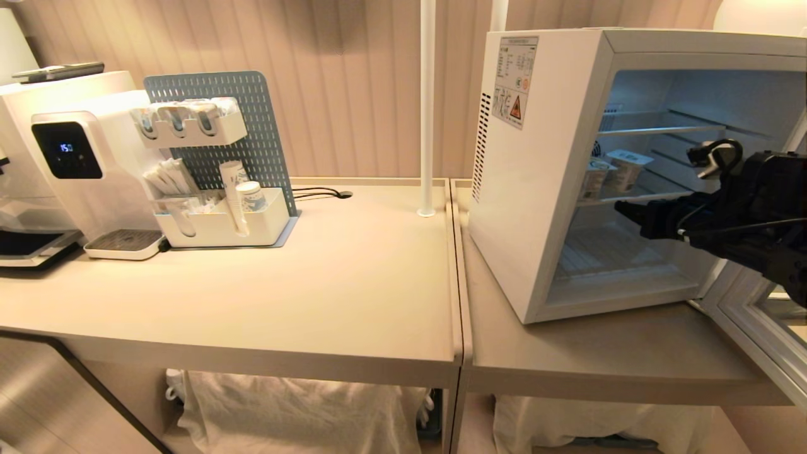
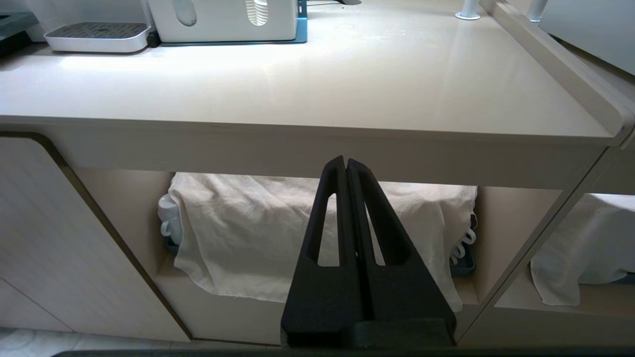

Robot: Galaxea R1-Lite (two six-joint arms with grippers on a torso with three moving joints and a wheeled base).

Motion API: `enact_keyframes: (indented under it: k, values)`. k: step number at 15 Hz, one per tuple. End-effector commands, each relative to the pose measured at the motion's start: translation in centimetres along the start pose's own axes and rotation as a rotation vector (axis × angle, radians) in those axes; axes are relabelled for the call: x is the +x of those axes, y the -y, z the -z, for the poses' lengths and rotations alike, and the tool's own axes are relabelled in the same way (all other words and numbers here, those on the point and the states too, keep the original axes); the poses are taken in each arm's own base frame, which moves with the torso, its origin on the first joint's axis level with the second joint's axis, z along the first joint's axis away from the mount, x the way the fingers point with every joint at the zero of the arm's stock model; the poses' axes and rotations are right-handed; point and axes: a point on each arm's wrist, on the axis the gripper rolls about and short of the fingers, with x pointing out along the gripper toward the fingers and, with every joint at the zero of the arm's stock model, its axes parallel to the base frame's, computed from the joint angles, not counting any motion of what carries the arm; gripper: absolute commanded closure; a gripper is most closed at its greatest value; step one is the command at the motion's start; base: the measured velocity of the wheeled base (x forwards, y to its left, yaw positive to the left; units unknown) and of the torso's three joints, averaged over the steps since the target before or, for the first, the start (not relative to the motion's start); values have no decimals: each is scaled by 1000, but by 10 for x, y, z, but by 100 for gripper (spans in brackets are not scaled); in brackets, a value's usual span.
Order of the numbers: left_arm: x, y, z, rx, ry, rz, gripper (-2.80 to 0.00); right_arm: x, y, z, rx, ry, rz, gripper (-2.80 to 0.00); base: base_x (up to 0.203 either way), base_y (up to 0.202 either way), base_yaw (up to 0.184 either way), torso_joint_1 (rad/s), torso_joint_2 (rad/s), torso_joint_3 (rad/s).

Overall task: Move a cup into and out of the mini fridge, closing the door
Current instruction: Take the yoghurt out of the freezer

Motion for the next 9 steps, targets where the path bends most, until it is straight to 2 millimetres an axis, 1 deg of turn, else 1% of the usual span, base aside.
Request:
enact_keyframes:
  k: [1, 2, 3, 4, 7, 9]
  values:
    - [0, 0, 0, -1, -1, 0, 0, -9, 4, -12, 8, -33, 9, -280, 0, 0, 0, 0, 0, 0]
    - [0, 0, 0, -1, -1, 1, 0, -15, 4, -20, 11, -41, 5, -280, 0, 0, 0, 0, 0, 0]
    - [0, 0, 0, -1, -1, 0, 0, -14, 4, -25, 8, -31, 5, -280, 0, 0, 0, 0, 0, 0]
    - [0, 0, 0, -1, -1, 0, 0, -8, 5, -27, 7, -21, 6, -280, 0, 0, 0, 0, 0, 0]
    - [0, 0, 0, -5, -1, -2, 0, 17, 9, -28, 11, -6, 6, -280, 0, 0, 0, 0, 0, 0]
    - [0, 0, 0, -7, -2, -2, 0, 34, 12, -23, 13, 1, 8, -280, 0, 0, 0, 0, 0, 0]
